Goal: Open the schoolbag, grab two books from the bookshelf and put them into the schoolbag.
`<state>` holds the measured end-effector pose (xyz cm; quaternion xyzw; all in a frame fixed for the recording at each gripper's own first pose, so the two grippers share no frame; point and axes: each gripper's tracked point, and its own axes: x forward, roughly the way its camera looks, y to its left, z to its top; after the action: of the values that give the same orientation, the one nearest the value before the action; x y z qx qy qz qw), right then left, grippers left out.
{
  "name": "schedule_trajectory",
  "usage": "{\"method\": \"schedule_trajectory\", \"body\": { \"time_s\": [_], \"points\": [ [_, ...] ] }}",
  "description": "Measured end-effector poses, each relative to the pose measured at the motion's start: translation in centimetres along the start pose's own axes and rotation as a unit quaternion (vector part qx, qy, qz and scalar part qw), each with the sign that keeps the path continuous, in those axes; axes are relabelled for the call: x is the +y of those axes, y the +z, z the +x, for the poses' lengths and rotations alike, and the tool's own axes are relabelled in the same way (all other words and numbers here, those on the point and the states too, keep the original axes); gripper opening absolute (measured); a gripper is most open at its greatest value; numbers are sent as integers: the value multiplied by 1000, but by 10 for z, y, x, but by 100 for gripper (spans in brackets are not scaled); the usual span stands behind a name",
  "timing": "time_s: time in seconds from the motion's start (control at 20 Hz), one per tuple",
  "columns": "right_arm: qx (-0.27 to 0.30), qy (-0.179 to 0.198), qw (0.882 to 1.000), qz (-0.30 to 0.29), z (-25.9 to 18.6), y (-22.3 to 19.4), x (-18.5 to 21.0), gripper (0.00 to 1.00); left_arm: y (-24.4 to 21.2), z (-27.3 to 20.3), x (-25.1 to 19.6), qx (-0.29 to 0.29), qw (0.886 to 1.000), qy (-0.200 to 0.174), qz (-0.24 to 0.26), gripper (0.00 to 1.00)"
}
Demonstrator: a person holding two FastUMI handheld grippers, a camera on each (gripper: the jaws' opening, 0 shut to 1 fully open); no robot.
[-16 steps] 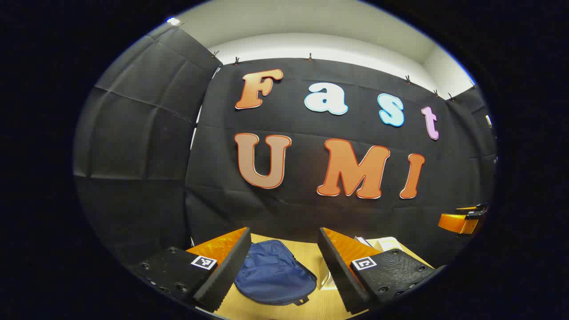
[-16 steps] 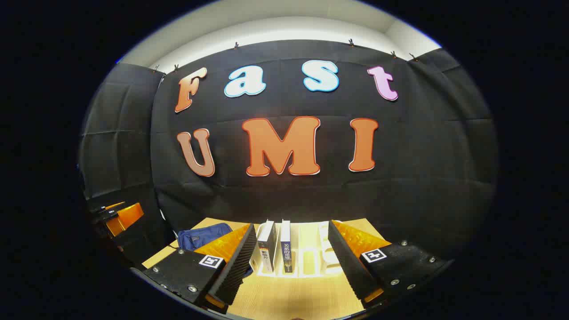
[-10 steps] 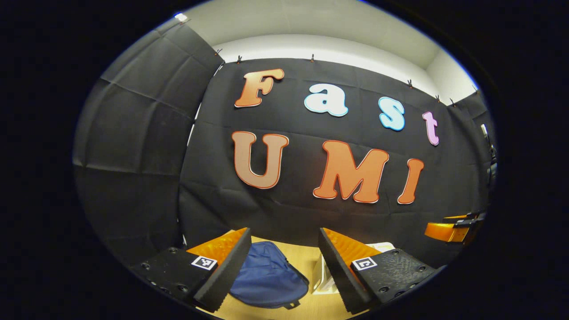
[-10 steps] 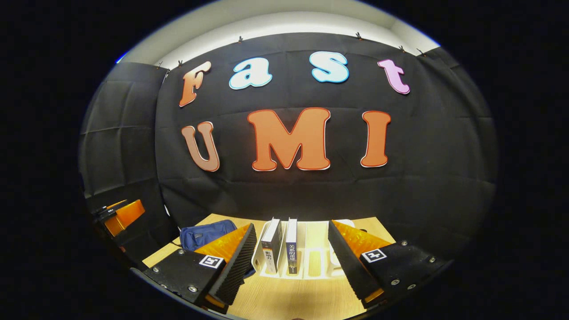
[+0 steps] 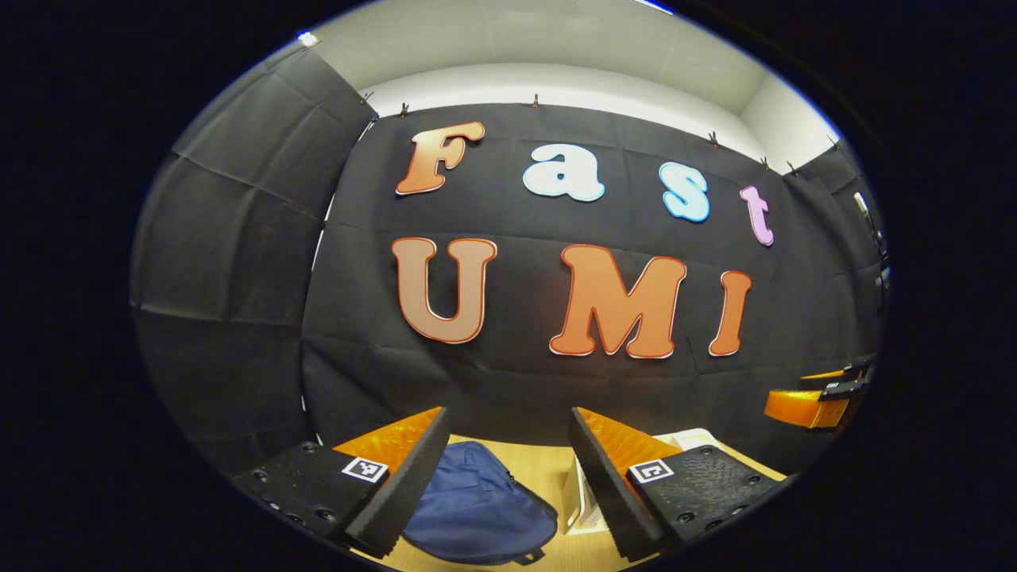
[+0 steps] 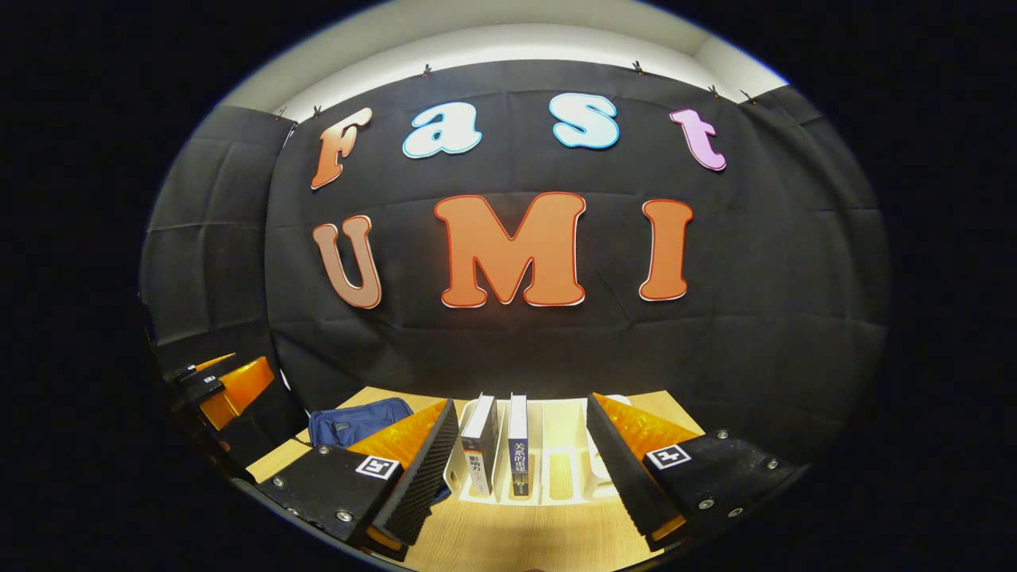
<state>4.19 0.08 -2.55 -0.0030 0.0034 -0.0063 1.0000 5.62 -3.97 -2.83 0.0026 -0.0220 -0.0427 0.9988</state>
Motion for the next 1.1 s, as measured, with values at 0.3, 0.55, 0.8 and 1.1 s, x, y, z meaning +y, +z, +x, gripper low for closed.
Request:
{"method": "schedule_trajectory", "body": {
  "time_s": [0.3,0.55,0.8,1.1],
  "points": [
    [5,4,1000,9,-6,-5,-11,97,-8,0,-7,10,1000,4,22,94],
    [5,16,1000,8,-18,-6,-26,97,-8,-22,-26,2,1000,-5,-21,94],
    [10,21,1000,9,-28,-12,-45,97,-27,-37,-25,14,999,33,-17,95],
    [19,21,999,31,-31,-18,-57,97,-30,-35,-25,17,999,36,-5,94]
  ]
}}
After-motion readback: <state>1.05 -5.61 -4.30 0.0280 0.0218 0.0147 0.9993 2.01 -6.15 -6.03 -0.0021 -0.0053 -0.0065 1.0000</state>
